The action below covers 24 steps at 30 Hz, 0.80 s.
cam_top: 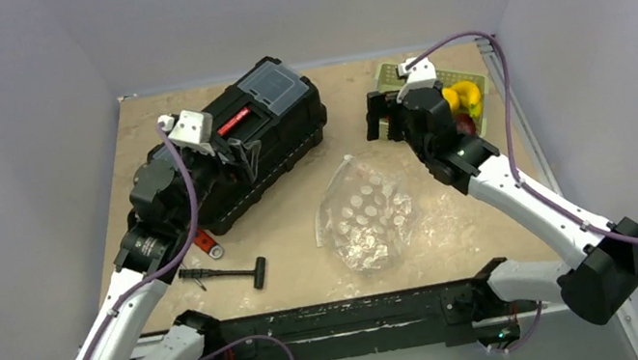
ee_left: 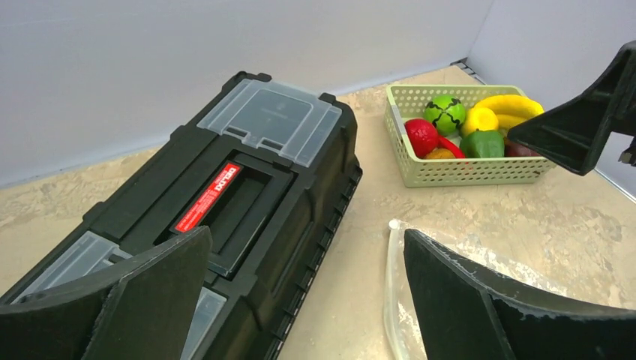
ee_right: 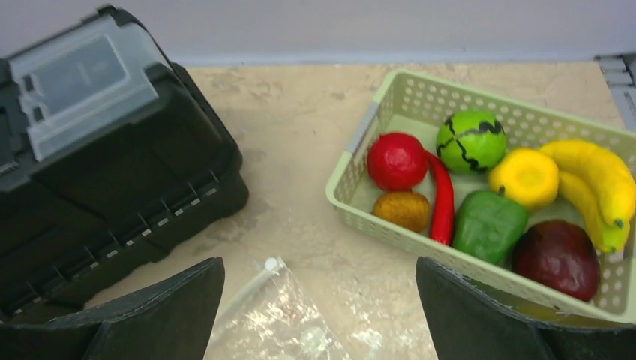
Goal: Place the food in the zip-top bag and seal the zipper
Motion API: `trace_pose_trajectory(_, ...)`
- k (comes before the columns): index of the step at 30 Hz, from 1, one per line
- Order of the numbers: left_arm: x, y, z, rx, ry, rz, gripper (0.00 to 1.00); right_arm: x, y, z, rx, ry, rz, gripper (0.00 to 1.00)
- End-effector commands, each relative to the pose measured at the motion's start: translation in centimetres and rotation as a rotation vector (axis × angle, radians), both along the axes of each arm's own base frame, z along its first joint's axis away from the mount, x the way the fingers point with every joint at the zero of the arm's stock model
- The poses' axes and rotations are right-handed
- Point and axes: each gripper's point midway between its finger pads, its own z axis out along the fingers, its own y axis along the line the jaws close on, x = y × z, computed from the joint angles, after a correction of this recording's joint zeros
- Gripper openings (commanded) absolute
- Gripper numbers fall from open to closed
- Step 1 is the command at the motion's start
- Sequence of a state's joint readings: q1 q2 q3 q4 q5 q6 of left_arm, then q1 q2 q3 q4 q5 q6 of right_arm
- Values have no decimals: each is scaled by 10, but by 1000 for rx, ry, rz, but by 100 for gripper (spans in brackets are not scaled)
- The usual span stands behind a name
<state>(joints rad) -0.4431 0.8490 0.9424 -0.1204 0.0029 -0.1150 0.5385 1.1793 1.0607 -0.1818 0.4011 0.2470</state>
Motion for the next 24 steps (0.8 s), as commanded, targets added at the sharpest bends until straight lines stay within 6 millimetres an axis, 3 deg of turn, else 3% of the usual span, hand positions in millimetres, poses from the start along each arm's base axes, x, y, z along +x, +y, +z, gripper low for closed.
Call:
trace_pose_trajectory(1, -13, -5, 21, 11, -56, -35, 100, -14, -18, -7, 39, 1, -73, 99)
trace_pose_trajectory(5, -12, -4, 15, 21, -32, -22, 100, -25, -27, -28, 67, 42, -118, 99)
trace_pose_trajectory(7, -14, -13, 14, 11, -21, -69, 100, -32, -39, -57, 158, 168, -285, 99)
trace_pose_trajectory(8, -15, -18, 13, 4, -14, -97, 99, -37, -35, -71, 190, 243, -300, 99)
trace_pose_trajectory(11, -17, -34, 10, -22, 17, -176, 99, -51, 3, -105, 307, 418, -186, 99)
trace_pose_trajectory(13, -17, -43, 5, -33, 45, -215, 98, -59, 32, -115, 379, 451, -71, 99)
trace_pose_trajectory(15, -16, -51, 0, -34, 68, -250, 98, -62, 46, -121, 392, 452, -39, 99)
trace_pose_trajectory(18, -14, -59, -5, -27, 102, -280, 98, -65, 64, -123, 302, 452, 16, 99)
trace_pose_trajectory(20, -13, -61, -7, -25, 107, -287, 98, -71, 91, -123, 236, 448, 139, 99)
trace_pose_trajectory(22, -12, -62, -7, -21, 107, -293, 98, -82, 118, -137, 149, 486, 248, 99)
trace_pose_trajectory(24, -12, -62, -5, -22, 104, -293, 98, -89, 130, -156, 52, 532, 259, 99)
